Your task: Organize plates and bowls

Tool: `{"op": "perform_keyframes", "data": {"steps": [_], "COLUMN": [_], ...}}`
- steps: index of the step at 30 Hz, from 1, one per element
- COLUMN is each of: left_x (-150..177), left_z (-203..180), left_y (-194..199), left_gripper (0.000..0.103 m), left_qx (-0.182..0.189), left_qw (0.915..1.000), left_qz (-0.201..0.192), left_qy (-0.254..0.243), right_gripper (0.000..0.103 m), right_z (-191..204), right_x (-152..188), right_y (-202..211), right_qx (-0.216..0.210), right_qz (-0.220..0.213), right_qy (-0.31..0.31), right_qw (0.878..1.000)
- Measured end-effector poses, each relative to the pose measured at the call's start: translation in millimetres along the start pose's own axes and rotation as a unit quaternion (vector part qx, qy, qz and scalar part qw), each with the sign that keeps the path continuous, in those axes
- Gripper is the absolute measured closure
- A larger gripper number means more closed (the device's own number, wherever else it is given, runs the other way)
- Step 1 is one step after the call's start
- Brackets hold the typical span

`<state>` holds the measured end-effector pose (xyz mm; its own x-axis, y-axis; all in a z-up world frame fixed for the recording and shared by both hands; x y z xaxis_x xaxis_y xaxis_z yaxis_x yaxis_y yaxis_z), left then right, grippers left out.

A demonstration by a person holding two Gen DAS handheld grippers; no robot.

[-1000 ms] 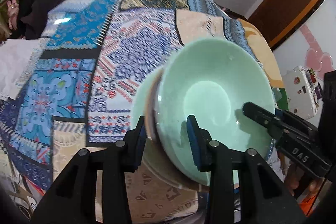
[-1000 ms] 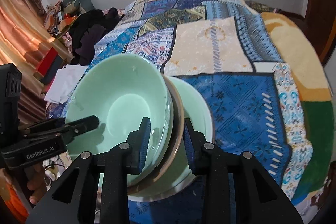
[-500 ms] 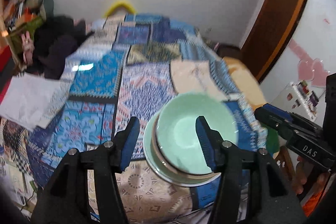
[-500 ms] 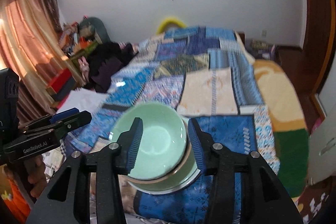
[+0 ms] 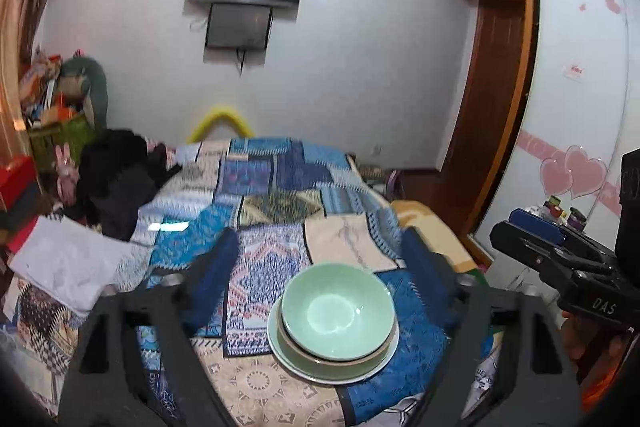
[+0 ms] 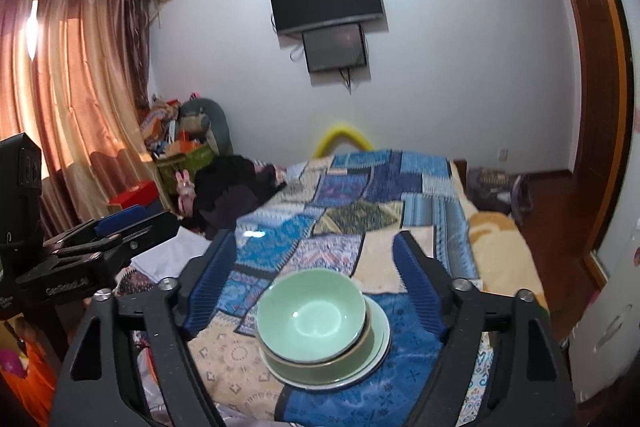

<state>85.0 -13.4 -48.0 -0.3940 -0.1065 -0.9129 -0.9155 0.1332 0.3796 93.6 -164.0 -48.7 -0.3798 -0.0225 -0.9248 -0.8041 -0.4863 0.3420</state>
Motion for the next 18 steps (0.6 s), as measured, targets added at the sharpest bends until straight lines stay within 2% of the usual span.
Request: {"op": "perform_keyframes", "data": {"steps": [4, 7, 18], "left_x": [-7.3, -8.6, -5.2], "left_z": [-8.5, -13.3, -12.8], "left_y": [21.4, 29.0, 29.9], "left_gripper": [0.002, 0.0, 0.0], "left_qx": [-0.007, -0.003, -0.007], "left_qw": [0.9989, 0.9982, 0.9979], "left_qz": [-0.042, -0.052, -0.057], "left_qy": [-0.022, -0.028, -0.029], "right_gripper": [0.011, 0.002, 0.001], "right_z": [1.5, 0.5, 3.8], "right_x": [-1.5, -1.5, 1.9], "right_y": [1.6, 3.0, 11.9], "right_qx": [0.001, 0.002, 0.018], "right_qz": [-0.011, -0.019, -0.03], "right_qy": [0.002, -0.003, 0.011], "right_qw": [1.0, 1.0, 0.999]}}
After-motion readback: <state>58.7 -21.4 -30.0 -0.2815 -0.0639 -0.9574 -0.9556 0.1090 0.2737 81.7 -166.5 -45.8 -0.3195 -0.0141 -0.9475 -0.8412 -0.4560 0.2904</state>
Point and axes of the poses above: each gripper's, at about its wrist camera, not at the fingertips, and y roughly against the way its jaws point, z to its left, x to its underside, the point moved 8 cm from there along -y, roughly the way its jaws point, and after that the axes turned 1 degree about -z, right-handed, at the moved point
